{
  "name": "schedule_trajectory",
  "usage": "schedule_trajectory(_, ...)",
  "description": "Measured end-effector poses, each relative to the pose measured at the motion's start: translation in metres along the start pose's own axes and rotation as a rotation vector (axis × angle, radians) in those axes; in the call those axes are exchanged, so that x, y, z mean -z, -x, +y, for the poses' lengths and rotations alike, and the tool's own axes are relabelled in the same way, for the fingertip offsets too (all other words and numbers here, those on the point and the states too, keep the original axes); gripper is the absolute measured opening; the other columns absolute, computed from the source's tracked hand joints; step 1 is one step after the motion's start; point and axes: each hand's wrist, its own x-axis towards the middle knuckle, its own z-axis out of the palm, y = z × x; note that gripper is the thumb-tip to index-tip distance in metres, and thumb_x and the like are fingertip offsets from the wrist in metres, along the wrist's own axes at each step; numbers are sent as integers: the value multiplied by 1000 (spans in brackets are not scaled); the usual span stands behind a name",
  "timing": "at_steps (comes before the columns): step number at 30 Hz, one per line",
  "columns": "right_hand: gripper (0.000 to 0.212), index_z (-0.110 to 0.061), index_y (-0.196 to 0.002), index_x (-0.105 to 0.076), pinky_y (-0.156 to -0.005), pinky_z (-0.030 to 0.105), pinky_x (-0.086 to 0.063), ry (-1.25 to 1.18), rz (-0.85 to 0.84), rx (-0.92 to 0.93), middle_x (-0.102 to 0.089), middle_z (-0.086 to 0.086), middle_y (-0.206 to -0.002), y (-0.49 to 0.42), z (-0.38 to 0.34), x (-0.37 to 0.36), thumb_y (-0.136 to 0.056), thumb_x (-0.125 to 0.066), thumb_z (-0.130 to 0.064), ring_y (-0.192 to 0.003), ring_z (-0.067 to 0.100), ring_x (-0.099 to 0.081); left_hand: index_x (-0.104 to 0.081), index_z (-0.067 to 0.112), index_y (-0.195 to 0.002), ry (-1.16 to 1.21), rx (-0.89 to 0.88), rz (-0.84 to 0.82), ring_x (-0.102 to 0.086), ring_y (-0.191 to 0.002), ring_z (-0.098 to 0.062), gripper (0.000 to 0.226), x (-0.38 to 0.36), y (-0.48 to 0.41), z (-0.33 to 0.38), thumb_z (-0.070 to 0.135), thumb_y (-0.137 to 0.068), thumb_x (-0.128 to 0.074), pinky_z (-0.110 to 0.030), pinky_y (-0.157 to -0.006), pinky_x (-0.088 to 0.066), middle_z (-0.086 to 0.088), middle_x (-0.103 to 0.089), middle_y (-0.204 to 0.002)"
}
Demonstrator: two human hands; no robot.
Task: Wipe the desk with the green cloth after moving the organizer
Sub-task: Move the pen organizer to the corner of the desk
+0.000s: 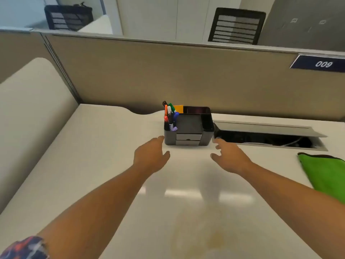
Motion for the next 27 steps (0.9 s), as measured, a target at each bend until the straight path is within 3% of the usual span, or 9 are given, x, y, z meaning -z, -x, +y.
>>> schedule_trajectory(4, 52, -28, -150, -35, -83, 47, -59, 99, 83, -18, -68, 10, -123, -41, 0, 6, -101, -48, -18, -99, 33, -66, -28, 32, -147, -20, 29, 13, -65, -100, -21, 66, -4, -35, 1, 49, -89, -55, -33, -74, -55, 1, -64, -127)
schedule_trajectory(7, 40, -27, -137, -51, -79, 47, -60, 143, 96, -13, -70, 9, -113, -65, 4, 2, -98, -55, -24, -92, 32, -66, -31, 33, -147, -36, 13, -14, -65, -97, -21, 62, -14, -57, -6, 46, -91, -54, -30, -69, -53, 0, -65, -122)
schedule_trajectory(11, 18, -22, -113, -64, -74, 44, -60, 200, 147, 34, -71, 8, -95, -88, 11, -2, -97, -59, -26, -80, 30, -65, -47, 28, -136, -54, -24, -21, -60, -81, -19, 42, -20, -82, -8, 34, -95, -54, -26, -63, -44, -2, -68, -110)
schedule_trajectory(15, 11, -20, -108, -61, -71, 44, -60, 342, 152, 74, -66, 5, -84, -96, 9, -2, -98, -60, -25, -73, 27, -62, -60, 21, -118, -161, -90, -1, -53, -71, -19, 23, -10, -94, -8, 25, -96, -54, -27, -61, -37, -1, -56, -86)
schedule_trajectory(18, 11, -20, -106, -58, -57, 34, -52, 407, 218, 142, -57, 0, -75, -96, 2, -2, -99, -59, -28, -63, 23, -56, -61, 21, -116, -188, -131, 45, -51, -69, -19, 23, 3, -88, -19, 27, -96, -55, -25, -57, -32, 0, -54, -84)
schedule_trajectory(22, 10, -22, -103, -57, -45, 27, -36, 470, 269, 261, -52, -3, -68, -96, -29, -5, -98, -58, -31, -55, 21, -49, -62, 22, -116, -214, -139, 102, -53, -68, -20, 23, 23, -64, -51, 30, -97, -51, -26, -56, -36, -3, -68, -92)
schedule_trajectory(27, 5, -22, -96, -57, -44, 27, -24, 467, 313, 401, -58, -1, -69, -100, -93, -15, -97, -59, -27, -56, 23, -46, -63, 25, -113, -232, -66, 156, -60, -70, -20, 25, 49, -23, -102, 37, -97, -48, -26, -59, -42, 0, -72, -94)
